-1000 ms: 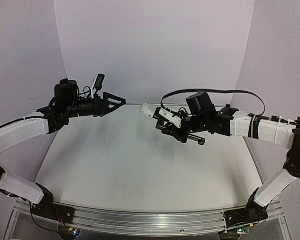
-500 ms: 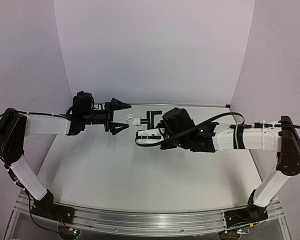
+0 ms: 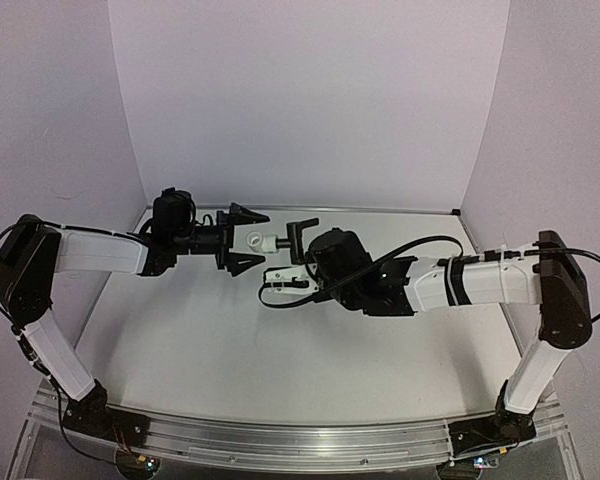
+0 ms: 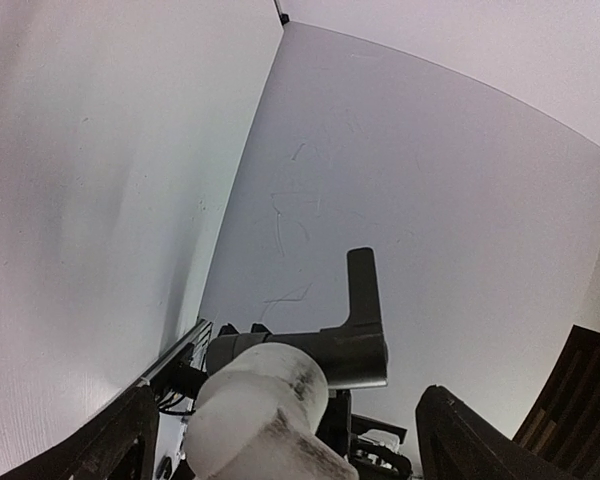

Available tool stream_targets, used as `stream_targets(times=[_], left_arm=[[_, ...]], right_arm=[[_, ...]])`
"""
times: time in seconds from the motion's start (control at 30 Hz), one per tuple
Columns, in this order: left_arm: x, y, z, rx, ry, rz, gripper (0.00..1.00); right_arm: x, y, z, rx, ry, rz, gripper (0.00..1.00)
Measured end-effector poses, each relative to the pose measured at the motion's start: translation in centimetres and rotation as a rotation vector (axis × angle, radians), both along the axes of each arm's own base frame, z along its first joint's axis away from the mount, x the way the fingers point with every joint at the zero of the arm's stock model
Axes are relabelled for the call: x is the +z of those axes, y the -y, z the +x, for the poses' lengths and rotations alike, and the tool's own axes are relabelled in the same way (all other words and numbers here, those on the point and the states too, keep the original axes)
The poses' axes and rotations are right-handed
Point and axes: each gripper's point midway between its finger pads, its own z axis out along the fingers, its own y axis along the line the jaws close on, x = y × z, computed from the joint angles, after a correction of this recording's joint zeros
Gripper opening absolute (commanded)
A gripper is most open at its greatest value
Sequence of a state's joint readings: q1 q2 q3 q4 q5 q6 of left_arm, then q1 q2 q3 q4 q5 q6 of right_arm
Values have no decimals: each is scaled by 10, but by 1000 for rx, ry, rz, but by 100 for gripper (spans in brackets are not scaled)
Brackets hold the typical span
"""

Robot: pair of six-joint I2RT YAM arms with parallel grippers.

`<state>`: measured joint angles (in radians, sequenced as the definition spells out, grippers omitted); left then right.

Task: Install the water faucets

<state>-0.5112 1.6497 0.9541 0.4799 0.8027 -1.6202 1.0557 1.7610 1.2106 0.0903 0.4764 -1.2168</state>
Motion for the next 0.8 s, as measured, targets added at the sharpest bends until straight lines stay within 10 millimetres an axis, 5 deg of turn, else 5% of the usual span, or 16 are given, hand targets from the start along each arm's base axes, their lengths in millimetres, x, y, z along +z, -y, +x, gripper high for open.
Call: stream_targets(times=[0.1, 0.33, 0.57, 0.8], left_arm=[[-8, 4, 0, -9, -20, 10, 78], [-13, 6, 0, -18, -8, 22, 34], [-20, 5, 5, -17, 67, 118, 15], [4, -2, 10, -14, 289, 219, 4]], right_arm=[[1, -3, 1, -3, 31, -10, 0], [4, -8, 2, 1, 88, -36, 0], [-8, -15, -7, -7, -47, 25, 0], [4, -33, -15, -10, -340, 275, 0]])
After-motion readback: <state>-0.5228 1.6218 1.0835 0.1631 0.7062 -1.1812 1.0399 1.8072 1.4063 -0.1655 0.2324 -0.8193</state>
